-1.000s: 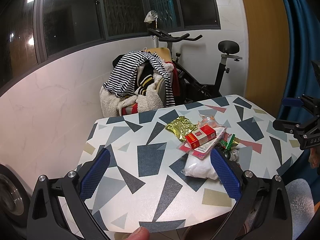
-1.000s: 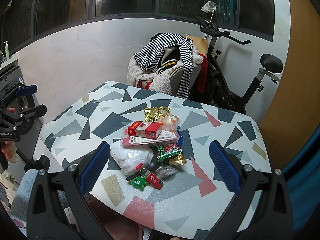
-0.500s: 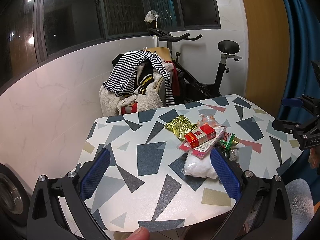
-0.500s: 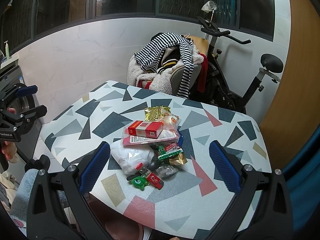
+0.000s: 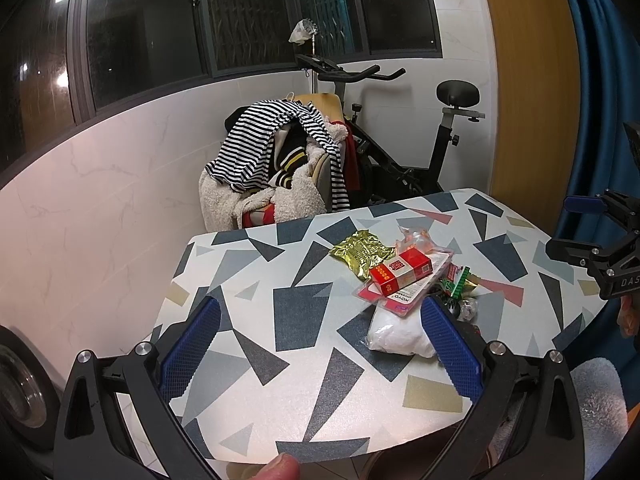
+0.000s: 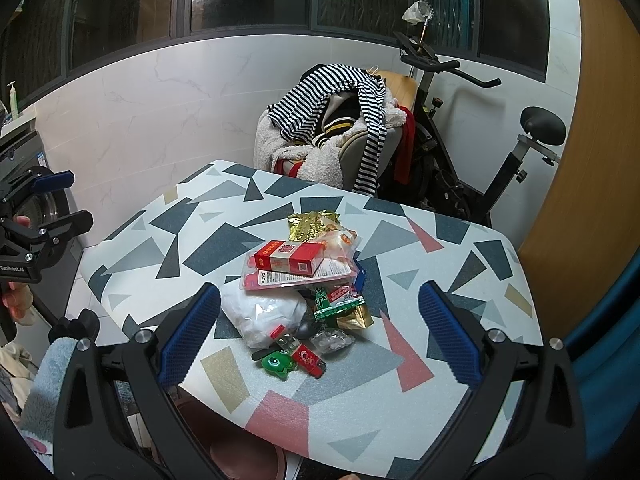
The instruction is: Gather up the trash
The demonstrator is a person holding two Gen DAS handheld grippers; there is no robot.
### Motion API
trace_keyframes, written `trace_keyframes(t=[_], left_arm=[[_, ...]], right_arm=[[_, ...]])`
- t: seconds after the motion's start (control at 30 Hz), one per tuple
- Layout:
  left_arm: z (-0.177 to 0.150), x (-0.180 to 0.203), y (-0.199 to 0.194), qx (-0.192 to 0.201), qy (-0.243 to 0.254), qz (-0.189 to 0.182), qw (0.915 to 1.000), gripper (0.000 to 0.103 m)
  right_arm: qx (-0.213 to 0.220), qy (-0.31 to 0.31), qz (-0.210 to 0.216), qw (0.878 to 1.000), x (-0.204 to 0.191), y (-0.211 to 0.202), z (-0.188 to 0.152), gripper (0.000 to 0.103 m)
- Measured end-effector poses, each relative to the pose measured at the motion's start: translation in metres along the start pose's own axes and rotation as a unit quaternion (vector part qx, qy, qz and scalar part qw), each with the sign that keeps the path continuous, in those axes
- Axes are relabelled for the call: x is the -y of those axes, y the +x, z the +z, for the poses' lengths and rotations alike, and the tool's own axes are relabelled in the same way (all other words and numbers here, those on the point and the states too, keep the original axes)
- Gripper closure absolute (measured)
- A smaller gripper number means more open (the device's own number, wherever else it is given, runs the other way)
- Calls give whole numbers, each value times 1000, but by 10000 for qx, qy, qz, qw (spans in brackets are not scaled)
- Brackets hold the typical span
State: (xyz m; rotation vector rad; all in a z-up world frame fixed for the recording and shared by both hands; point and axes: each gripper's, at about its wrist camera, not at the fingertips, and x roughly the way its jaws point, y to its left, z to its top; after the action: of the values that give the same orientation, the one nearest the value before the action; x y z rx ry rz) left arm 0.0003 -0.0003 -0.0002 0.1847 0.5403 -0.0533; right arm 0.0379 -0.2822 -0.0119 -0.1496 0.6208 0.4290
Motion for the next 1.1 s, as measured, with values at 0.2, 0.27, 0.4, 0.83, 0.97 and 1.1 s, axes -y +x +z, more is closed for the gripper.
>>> trace_keyframes(t=[0.2, 0.27, 0.4, 0.83, 0.97, 1.1], left_arm=[[0, 0, 0, 1, 0, 0, 10000, 5], [0, 0, 0, -2, -6, -8, 10000, 5], [0, 0, 0, -5, -10, -9, 10000, 5], [-14, 2, 17, -121, -157, -502, 9985, 5], [-24, 3, 29, -321, 62, -515, 9981, 5], [-32, 2, 39, -270, 173, -442, 9985, 5]], right_arm=[[-6, 5, 3, 10000, 0, 0, 0, 5], [-5, -2, 1, 10000, -1, 0, 0, 5], [-10, -10, -7, 10000, -1, 0, 0, 5], [-16, 128, 84, 9999, 9, 2, -8, 5], [-127, 237, -8, 9996, 12, 17, -25, 5], [-303, 327, -16, 9990, 17, 32, -37, 5]])
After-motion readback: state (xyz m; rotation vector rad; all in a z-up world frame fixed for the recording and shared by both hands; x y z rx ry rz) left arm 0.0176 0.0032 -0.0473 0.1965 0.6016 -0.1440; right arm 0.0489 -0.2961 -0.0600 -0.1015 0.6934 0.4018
